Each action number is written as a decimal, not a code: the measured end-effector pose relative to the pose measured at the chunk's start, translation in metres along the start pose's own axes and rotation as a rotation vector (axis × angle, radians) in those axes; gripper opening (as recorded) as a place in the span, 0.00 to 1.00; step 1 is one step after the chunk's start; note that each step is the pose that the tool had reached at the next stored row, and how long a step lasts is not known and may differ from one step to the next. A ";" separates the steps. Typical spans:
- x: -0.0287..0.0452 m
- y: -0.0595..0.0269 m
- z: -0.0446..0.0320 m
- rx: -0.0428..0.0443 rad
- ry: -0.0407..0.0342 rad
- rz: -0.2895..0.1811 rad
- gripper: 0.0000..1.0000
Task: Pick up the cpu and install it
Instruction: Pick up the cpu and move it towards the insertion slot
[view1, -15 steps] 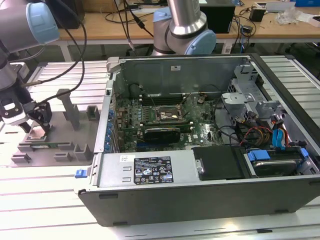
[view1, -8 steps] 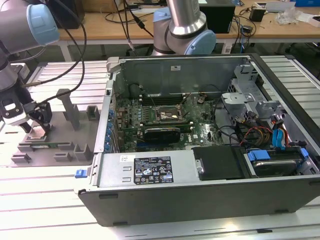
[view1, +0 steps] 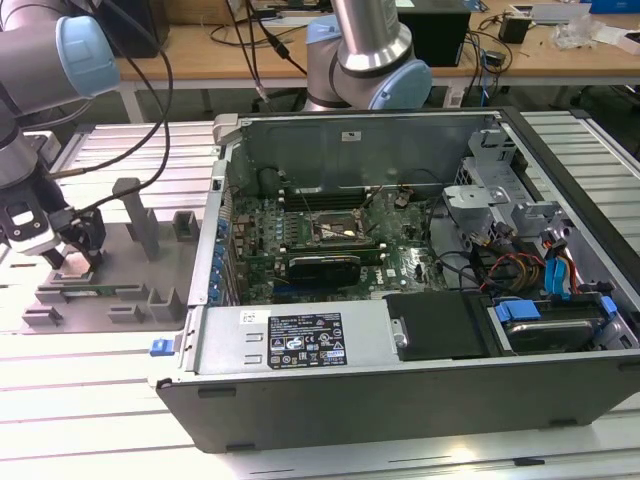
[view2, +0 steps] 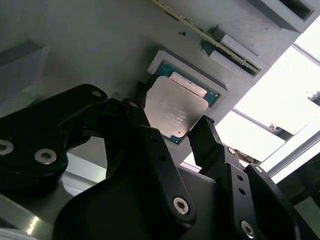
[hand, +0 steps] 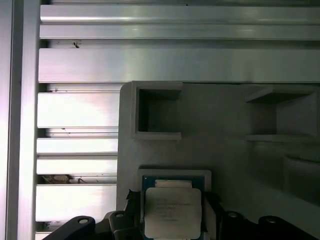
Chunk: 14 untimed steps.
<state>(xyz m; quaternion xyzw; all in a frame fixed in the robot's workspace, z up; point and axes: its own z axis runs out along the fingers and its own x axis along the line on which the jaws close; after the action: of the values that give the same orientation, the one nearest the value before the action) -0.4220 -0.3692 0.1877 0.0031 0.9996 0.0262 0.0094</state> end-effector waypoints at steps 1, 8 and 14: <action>0.0001 0.0000 0.0000 0.0012 0.0000 0.000 0.60; 0.0002 0.0001 0.0002 0.0137 0.0002 0.000 0.60; 0.0002 0.0002 -0.0008 0.0136 0.0001 0.000 0.60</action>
<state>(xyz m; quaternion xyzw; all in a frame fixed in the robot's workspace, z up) -0.4222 -0.3690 0.1885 0.0031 0.9998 0.0193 0.0093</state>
